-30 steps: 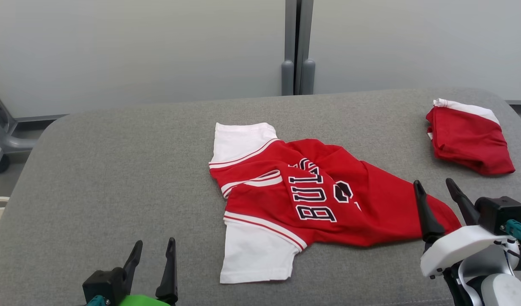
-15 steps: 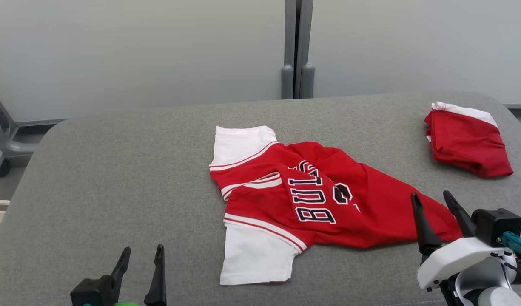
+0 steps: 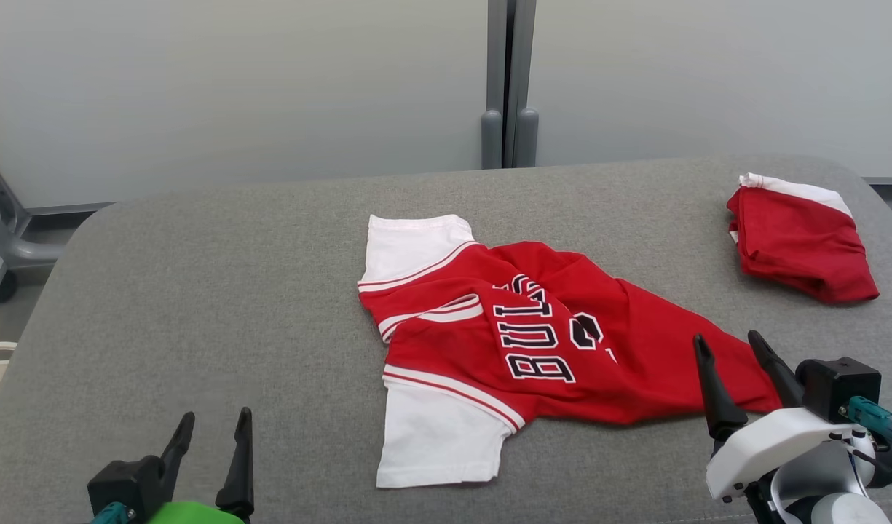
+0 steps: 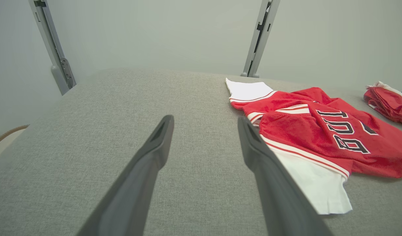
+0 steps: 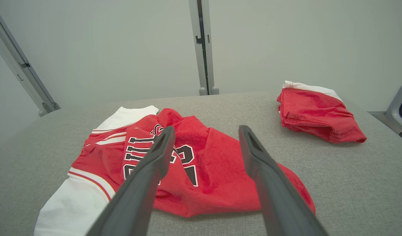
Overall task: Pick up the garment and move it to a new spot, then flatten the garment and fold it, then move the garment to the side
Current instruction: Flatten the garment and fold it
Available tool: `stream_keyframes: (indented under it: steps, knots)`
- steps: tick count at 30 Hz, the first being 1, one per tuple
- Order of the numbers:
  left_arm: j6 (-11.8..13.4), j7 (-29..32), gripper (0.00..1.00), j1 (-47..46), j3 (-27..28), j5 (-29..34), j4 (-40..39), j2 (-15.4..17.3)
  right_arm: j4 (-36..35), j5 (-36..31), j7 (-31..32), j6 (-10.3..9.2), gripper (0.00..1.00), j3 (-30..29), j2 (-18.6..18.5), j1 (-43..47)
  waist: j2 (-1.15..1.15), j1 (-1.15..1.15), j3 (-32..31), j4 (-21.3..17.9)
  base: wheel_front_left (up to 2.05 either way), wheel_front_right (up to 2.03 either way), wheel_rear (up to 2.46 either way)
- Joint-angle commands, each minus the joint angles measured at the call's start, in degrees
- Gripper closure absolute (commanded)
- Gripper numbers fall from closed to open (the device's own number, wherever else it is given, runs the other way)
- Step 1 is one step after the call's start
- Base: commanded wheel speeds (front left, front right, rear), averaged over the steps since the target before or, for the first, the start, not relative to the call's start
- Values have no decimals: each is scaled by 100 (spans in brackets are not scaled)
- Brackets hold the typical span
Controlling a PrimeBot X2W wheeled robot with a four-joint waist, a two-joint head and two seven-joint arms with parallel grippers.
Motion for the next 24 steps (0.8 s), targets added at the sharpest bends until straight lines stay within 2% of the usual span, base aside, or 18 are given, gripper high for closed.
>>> stream_keyframes:
  steps: [1,13,24]
  knots:
    - [1,-16,0,-88,71,-33,26,32,-23,27,9,-9,0,0,14,53,0,0,2,0,0,0,0]
    - [5,-64,0,53,352,-82,107,26,-33,57,-8,-9,0,11,49,76,0,0,-15,2,0,0,0]
    - [44,-56,0,94,312,-20,82,35,14,56,-14,-9,0,54,60,82,0,0,-48,-12,0,0,0]
